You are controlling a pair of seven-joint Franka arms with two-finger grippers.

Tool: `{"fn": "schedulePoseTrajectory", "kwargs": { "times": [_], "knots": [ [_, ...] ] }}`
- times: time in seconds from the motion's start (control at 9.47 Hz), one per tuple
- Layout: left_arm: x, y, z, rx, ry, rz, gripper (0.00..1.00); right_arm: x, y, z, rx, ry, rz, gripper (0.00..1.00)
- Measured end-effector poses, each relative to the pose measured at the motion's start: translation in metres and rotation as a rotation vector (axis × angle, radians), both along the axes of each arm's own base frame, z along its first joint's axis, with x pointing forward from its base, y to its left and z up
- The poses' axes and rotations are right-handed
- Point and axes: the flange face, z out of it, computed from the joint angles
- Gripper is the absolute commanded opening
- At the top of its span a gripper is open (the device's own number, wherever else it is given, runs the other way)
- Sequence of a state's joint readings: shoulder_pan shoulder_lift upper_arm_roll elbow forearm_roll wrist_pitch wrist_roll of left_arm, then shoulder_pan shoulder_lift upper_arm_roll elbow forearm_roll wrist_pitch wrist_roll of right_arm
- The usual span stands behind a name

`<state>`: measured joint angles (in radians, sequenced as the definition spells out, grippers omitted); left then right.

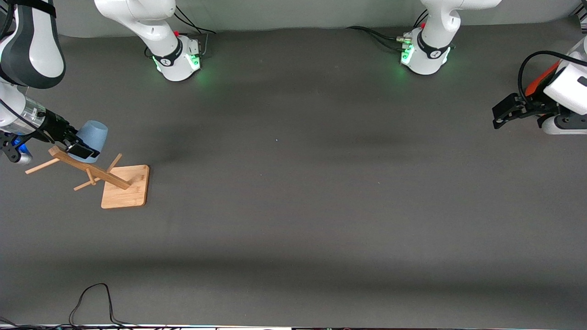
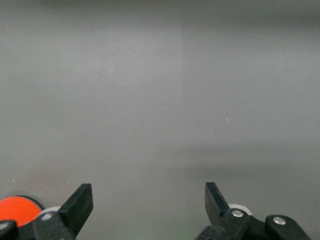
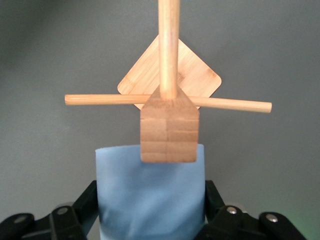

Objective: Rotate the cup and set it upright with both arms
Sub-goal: 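Pull the blue cup off the peg with the right gripper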

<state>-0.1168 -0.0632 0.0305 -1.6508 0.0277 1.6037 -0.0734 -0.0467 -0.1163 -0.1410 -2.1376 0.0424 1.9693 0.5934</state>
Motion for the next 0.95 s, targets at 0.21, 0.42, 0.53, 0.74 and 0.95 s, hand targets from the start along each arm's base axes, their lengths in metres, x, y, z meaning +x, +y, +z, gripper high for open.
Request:
{"fn": "schedulePoseTrajectory", "kwargs": {
  "times": [0.21,0.42,0.53,0.74,0.95],
  "knots": [
    [0.0,0.0,0.0,0.0,0.0,0.0,1.0,0.0,0.0,0.0,0.0,0.0,0.0,0.63],
    [0.0,0.0,0.0,0.0,0.0,0.0,1.0,-0.001,0.0,0.002,0.001,0.003,0.001,0.63],
    [0.0,0.0,0.0,0.0,0.0,0.0,1.0,-0.004,0.001,0.007,0.004,0.008,0.002,0.63],
    [0.0,0.0,0.0,0.0,0.0,0.0,1.0,-0.014,0.019,0.026,0.016,0.018,0.001,0.63],
    [0.0,0.0,0.0,0.0,0.001,0.0,1.0,-0.024,0.063,0.046,0.017,0.036,-0.041,0.63]
  ]
}}
